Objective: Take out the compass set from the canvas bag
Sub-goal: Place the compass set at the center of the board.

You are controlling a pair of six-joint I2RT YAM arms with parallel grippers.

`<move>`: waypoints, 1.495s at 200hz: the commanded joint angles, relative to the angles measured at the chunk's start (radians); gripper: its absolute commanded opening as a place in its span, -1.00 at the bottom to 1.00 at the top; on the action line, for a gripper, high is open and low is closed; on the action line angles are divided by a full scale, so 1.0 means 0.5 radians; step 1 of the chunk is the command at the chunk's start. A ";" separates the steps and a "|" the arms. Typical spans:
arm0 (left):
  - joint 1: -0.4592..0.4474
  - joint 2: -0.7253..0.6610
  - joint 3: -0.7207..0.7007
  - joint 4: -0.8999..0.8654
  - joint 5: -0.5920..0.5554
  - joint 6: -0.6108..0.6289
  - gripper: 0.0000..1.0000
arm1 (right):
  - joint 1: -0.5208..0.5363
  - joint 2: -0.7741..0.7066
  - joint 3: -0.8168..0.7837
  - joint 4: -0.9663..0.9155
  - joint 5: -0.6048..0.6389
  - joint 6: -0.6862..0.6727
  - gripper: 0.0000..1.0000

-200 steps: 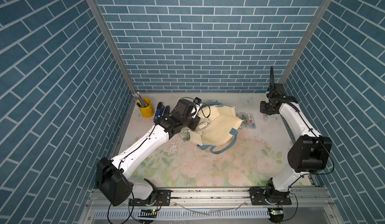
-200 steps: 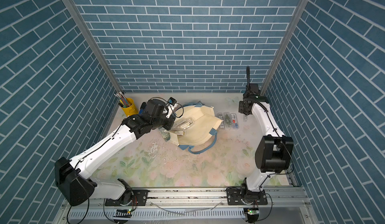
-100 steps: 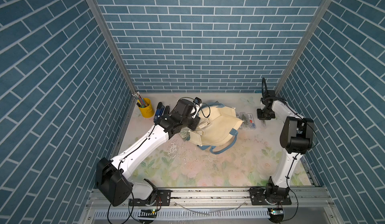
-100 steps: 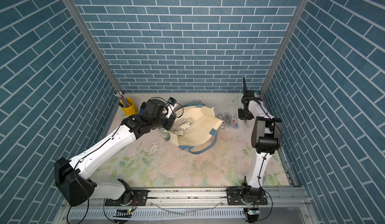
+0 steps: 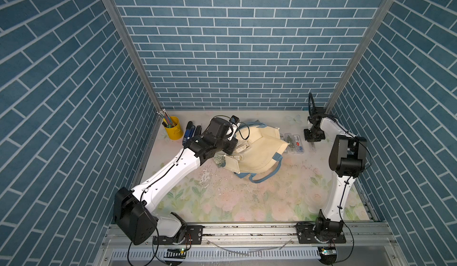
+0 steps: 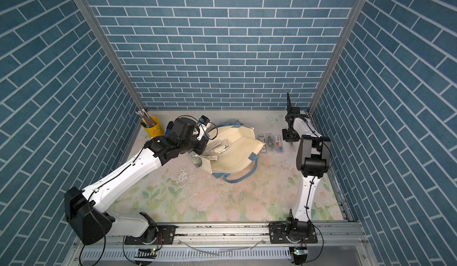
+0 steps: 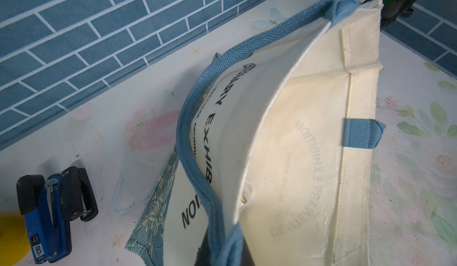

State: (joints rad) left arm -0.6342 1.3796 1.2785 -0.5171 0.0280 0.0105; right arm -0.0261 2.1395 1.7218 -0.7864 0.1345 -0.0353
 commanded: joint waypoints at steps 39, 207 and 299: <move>0.005 -0.058 0.007 0.105 0.045 -0.015 -1.00 | 0.043 0.060 0.084 -0.053 -0.010 -0.055 -0.27; 0.007 -0.080 -0.017 0.120 0.059 -0.021 -1.00 | 0.120 -0.047 0.040 -0.049 0.011 0.047 -0.31; 0.007 -0.044 0.055 0.055 0.088 0.023 -1.00 | 0.599 -1.467 -0.661 0.265 -0.690 -0.164 -0.29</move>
State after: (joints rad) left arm -0.6342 1.3727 1.2686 -0.5125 0.0463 0.0086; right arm 0.1837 1.5139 1.4742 -0.7296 -0.0544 0.0219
